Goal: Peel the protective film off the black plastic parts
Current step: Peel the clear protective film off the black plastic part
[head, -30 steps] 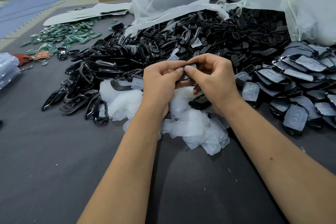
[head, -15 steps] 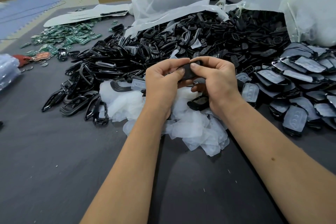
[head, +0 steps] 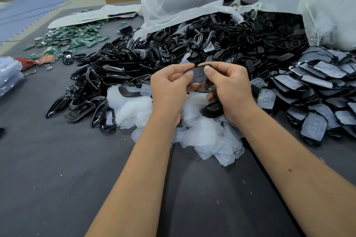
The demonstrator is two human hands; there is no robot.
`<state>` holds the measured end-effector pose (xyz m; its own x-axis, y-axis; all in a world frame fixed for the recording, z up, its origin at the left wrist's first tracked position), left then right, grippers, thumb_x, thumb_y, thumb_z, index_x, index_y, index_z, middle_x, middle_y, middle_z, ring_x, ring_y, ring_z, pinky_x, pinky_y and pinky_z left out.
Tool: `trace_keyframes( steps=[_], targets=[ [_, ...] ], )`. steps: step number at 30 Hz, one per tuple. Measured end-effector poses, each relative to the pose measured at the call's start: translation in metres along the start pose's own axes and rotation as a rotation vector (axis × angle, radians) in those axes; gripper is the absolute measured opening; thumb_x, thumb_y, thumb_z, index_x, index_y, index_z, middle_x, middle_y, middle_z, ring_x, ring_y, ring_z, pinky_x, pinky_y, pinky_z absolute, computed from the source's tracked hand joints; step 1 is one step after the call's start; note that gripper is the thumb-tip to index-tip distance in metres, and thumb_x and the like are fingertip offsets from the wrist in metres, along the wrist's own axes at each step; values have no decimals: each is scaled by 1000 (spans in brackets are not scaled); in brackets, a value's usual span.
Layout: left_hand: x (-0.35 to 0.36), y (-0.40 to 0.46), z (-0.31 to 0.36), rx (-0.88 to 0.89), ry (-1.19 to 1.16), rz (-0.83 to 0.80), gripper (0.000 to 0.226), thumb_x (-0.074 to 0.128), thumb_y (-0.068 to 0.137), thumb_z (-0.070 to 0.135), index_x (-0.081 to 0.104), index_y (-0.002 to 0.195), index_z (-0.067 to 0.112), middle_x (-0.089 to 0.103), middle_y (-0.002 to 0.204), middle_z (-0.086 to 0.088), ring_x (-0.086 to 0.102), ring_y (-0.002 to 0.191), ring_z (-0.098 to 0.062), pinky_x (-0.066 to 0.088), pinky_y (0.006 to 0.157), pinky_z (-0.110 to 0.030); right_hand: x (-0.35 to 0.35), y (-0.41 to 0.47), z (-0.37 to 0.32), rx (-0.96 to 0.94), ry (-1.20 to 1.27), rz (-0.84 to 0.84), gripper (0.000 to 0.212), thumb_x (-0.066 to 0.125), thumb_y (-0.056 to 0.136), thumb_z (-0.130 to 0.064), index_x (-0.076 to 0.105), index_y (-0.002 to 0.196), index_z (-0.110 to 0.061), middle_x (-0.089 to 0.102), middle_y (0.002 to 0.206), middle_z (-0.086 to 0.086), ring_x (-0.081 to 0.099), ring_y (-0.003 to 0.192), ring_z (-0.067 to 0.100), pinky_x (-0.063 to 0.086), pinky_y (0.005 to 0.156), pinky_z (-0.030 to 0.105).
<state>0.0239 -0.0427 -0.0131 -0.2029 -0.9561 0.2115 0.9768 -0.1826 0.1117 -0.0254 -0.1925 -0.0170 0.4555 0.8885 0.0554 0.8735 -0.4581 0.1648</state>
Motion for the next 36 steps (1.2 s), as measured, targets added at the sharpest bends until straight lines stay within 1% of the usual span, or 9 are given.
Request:
trace_keyframes(
  steps=[2, 4, 14, 17, 20, 25, 30, 34, 36],
  targets=[
    [1, 0, 0, 9, 21, -9, 17, 63, 94, -10, 75, 102, -1, 72, 65, 2, 73, 66, -14, 61, 68, -27, -3, 0, 0, -7, -19, 32, 13, 68, 99, -12, 80, 97, -14, 74, 77, 3, 63, 58, 19, 49, 45, 28],
    [2, 0, 0, 17, 40, -15, 18, 62, 95, -9, 76, 100, 2, 73, 67, 1, 73, 65, -13, 61, 68, -26, -7, 1, 2, 3, -3, 71, 7, 73, 96, -12, 79, 93, -13, 72, 71, 1, 60, 55, 13, 49, 44, 26],
    [3, -3, 4, 57, 110, -38, 20, 71, 89, -10, 73, 92, 9, 73, 68, 3, 71, 64, -9, 57, 64, -20, -11, 2, 0, -16, 9, 85, 7, 78, 92, -10, 76, 85, -10, 69, 64, 1, 57, 48, 12, 48, 43, 23],
    [4, -3, 3, 45, 110, -16, 22, 70, 88, -12, 72, 88, 10, 73, 70, -1, 72, 63, -11, 57, 62, -20, -11, 0, -2, -35, -33, 96, 5, 76, 93, -10, 77, 89, -13, 72, 67, 0, 63, 52, 12, 53, 46, 28],
    [3, -4, 3, 57, 116, 9, 22, 69, 88, -12, 71, 85, 9, 72, 71, -2, 73, 63, -15, 60, 62, -26, -12, -5, -15, -189, -278, 176, 7, 78, 91, -16, 75, 96, -13, 75, 77, 1, 71, 60, 16, 61, 54, 39],
    [4, -6, 5, 108, 123, 19, 21, 68, 88, -12, 69, 85, 8, 72, 82, -13, 75, 67, -22, 65, 70, -43, -8, -18, -38, -402, -521, 292, 11, 79, 88, -20, 72, 85, -12, 71, 75, -7, 68, 67, 8, 57, 68, 29],
    [6, -8, 6, 132, 133, 19, 22, 70, 87, -12, 69, 85, 10, 74, 89, -19, 76, 71, -26, 65, 69, -40, -8, -21, -40, -430, -588, 341, 11, 78, 90, -20, 77, 94, -11, 73, 90, 0, 69, 77, 13, 57, 77, 33],
    [7, -9, 6, 141, 141, 34, 20, 70, 88, -11, 69, 87, 9, 74, 90, -19, 76, 73, -28, 65, 70, -42, -9, -19, -37, -391, -523, 347, 6, 78, 88, -17, 77, 91, -12, 73, 85, -3, 68, 73, 6, 57, 74, 29],
    [7, -9, 5, 135, 127, 35, 21, 70, 88, -13, 69, 86, 9, 74, 89, -19, 76, 73, -28, 65, 70, -42, -10, -13, -28, -299, -418, 299, 4, 78, 88, -15, 76, 89, -12, 73, 80, -3, 71, 70, 9, 61, 70, 37]
  ],
)
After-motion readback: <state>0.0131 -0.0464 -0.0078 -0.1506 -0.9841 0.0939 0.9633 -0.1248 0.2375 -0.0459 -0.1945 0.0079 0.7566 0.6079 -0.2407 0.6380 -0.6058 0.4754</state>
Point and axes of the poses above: each hand's wrist, its own y-axis towards the middle knuckle, its own x-axis out of the palm, z = x × y, the point moved 8 cm from there along y, towards the middle knuckle
